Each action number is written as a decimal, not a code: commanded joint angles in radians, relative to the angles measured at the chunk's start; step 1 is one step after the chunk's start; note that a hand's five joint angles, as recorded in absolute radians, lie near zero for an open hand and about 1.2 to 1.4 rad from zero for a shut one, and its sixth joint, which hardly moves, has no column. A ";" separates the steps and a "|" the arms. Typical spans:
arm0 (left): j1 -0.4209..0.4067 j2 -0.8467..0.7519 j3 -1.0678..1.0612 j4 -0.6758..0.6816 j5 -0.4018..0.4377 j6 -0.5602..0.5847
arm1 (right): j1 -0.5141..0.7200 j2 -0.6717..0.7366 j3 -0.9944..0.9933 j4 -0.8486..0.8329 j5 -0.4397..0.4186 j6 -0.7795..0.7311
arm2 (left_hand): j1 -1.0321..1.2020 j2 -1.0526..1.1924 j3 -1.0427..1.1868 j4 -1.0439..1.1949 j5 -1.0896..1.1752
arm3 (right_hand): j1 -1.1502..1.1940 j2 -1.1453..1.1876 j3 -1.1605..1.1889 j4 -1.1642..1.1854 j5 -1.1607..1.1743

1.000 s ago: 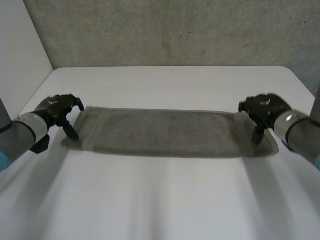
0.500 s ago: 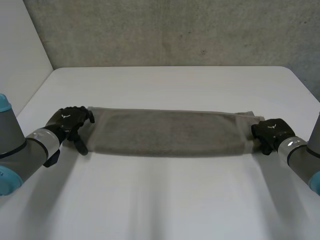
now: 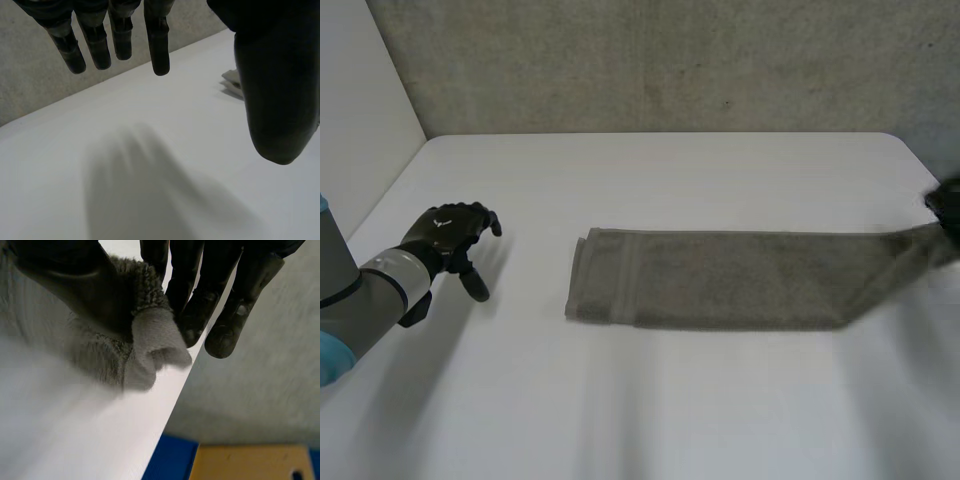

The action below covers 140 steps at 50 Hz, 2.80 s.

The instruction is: Fold the towel.

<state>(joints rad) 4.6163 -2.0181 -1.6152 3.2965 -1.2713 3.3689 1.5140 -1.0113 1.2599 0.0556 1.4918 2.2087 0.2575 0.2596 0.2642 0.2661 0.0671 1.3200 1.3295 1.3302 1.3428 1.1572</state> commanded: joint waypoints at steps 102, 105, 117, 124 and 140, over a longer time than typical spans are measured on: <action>-0.237 0.087 0.115 0.054 -0.031 -0.318 | 0.876 0.046 0.138 -0.100 -0.025 0.525 | -0.067 -0.070 -0.074 -0.076 -0.052 | -1.135 -1.145 -1.145 -1.158 -1.147; -0.241 0.076 0.113 0.055 -0.031 -0.318 | 0.876 0.002 0.150 -0.105 -0.004 0.566 | -0.067 -0.070 -0.074 -0.076 -0.052 | -1.145 -1.155 -1.156 -1.168 -1.157; -0.349 -0.008 0.107 0.048 -0.033 -0.319 | 0.640 -0.165 0.277 -0.106 -0.053 0.717 | -0.067 -0.070 -0.074 -0.076 -0.052 | -1.145 -1.155 -1.156 -1.168 -1.157; -0.435 -0.030 0.043 0.015 -0.052 -0.316 | 0.537 -0.144 0.296 -0.117 -0.128 0.798 | -0.067 -0.070 -0.074 -0.076 -0.052 | -1.145 -1.155 -1.156 -1.168 -1.157; -0.461 -0.114 0.043 0.011 -0.164 -0.309 | 0.519 -0.002 0.243 -0.097 -0.160 0.842 | -0.067 -0.070 -0.074 -0.076 -0.052 | -1.145 -1.155 -1.156 -1.168 -1.157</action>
<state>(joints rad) 4.1517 -2.1338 -1.5886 3.3104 -1.4307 3.0640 2.0295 -0.9847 1.5105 -0.0603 1.3223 3.0467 0.2574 0.2534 0.2641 0.2617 0.0670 0.2283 0.2479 0.2453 0.2617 0.0598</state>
